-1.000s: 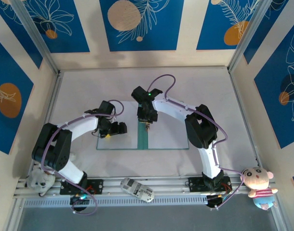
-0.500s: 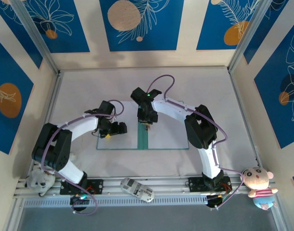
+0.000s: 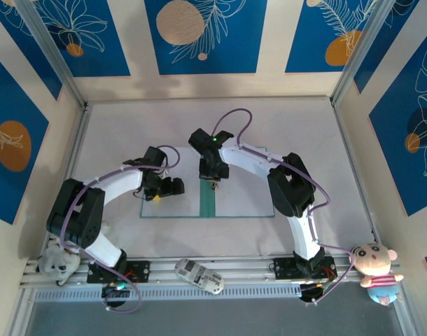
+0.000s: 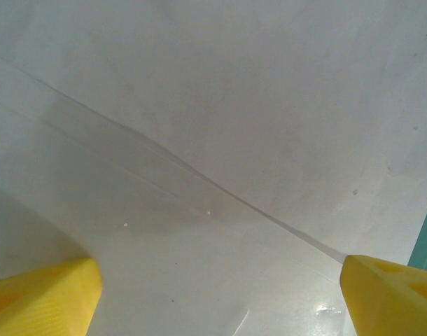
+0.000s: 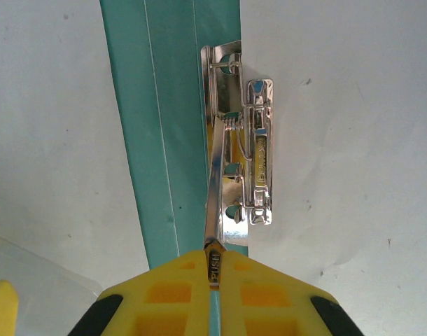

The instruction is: Put the files into the folder

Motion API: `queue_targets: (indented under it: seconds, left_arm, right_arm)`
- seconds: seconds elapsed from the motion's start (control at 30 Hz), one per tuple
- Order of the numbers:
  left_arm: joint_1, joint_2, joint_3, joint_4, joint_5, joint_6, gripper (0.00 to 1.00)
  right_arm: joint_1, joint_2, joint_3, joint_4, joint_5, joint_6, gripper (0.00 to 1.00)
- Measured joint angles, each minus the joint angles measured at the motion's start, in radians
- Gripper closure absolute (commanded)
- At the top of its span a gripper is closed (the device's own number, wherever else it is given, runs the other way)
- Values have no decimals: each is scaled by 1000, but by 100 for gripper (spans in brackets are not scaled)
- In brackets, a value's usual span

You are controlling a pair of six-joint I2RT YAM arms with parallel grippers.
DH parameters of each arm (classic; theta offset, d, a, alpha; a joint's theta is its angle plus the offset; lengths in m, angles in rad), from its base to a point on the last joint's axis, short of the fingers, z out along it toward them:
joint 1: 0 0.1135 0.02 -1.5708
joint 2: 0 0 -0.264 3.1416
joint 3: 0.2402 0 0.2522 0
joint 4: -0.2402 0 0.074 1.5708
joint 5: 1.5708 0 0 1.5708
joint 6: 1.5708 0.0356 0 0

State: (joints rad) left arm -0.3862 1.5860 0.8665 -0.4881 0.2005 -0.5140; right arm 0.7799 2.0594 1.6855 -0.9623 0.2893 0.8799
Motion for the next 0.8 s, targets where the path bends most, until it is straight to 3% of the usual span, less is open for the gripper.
queue_targets:
  seconds: [0.8]
  left_arm:
    - [5,1,0,0,0,0,10]
  right_arm:
    - [37,-4,-87,56,52,0,98]
